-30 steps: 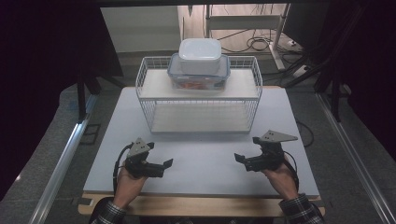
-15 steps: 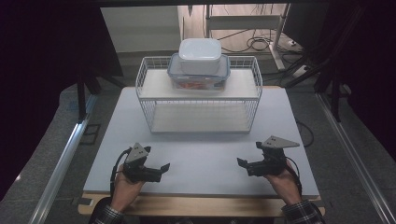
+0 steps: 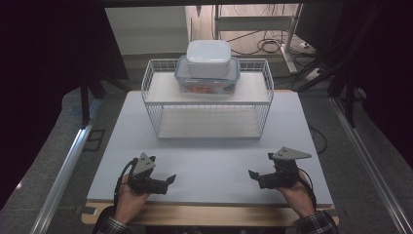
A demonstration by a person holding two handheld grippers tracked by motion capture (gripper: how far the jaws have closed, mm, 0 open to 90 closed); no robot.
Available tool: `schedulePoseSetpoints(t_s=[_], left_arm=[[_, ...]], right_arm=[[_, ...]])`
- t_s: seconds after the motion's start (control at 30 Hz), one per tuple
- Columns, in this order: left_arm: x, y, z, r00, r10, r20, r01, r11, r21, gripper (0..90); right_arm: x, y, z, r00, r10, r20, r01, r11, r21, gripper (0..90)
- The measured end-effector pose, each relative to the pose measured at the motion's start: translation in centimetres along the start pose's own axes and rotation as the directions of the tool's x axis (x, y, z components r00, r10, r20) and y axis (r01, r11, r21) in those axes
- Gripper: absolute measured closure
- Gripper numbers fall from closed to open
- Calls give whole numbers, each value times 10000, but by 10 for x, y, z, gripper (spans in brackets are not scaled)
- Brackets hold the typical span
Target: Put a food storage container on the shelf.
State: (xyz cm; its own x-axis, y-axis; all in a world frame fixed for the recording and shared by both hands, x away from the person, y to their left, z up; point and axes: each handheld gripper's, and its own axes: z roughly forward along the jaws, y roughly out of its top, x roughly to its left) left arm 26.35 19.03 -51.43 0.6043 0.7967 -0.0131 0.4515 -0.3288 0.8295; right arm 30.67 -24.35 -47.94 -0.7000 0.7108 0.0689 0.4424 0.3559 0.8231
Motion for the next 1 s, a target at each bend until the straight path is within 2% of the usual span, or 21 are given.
schedulePoseSetpoints(t_s=[0.37, 1.0], left_arm=[[-1, -4, 3, 9998, 170, -105, -167, 9994, 287, 0], [-1, -9, 17, 9998, 199, 8, -199, 9929, 1169, 0]], right_arm=[[-3, -11, 1, 9999, 107, 102, -109, 9997, 233, 0], [-7, -26, 14, 9995, 178, 279, -210, 9927, 1188, 0]])
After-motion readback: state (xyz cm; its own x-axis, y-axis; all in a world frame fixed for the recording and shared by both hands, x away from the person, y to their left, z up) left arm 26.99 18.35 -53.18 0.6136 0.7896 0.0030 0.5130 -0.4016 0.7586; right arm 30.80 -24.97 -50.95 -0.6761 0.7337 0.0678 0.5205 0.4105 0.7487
